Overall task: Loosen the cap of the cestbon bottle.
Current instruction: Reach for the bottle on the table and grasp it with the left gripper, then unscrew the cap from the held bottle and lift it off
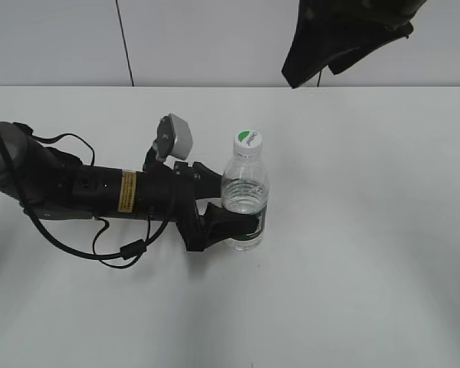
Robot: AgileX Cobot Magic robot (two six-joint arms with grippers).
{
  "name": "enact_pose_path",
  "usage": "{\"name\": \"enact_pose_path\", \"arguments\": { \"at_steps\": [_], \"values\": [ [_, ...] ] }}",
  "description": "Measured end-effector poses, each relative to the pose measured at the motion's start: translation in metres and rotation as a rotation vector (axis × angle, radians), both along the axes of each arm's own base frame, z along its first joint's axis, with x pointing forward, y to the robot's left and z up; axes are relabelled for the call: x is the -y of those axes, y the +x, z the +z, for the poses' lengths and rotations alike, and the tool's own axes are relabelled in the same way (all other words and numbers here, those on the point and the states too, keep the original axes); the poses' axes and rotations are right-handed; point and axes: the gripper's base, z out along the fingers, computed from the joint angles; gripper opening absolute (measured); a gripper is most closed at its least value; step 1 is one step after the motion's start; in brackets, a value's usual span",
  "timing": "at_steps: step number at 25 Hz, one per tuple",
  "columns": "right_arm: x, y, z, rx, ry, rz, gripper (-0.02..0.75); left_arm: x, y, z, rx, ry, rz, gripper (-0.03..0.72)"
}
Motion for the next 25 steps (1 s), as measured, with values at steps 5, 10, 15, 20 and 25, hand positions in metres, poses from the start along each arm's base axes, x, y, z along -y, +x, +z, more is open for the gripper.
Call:
{"name": "enact_pose_path", "arguments": {
  "at_steps": [5, 10, 15, 20, 25],
  "values": [
    [-0.026, 0.000, -0.014, -0.005, -0.053, 0.075, 0.538, 0.001, -0.001, 0.000, 0.000, 0.002, -0.003, 0.452],
    [-0.052, 0.004, -0.025, 0.020, -0.132, 0.147, 0.538, 0.001, 0.000, 0.000, 0.000, 0.005, 0.002, 0.424],
    [-0.067, 0.017, -0.040, 0.008, -0.149, 0.156, 0.538, 0.001, 0.000, 0.000, 0.000, 0.005, 0.002, 0.417],
    [-0.071, 0.023, -0.053, -0.021, -0.169, 0.147, 0.537, 0.001, 0.000, -0.001, 0.022, 0.014, -0.005, 0.417],
    [-0.075, 0.028, -0.069, -0.065, -0.184, 0.120, 0.536, 0.000, 0.000, -0.001, 0.040, 0.018, -0.013, 0.416]
  ]
}}
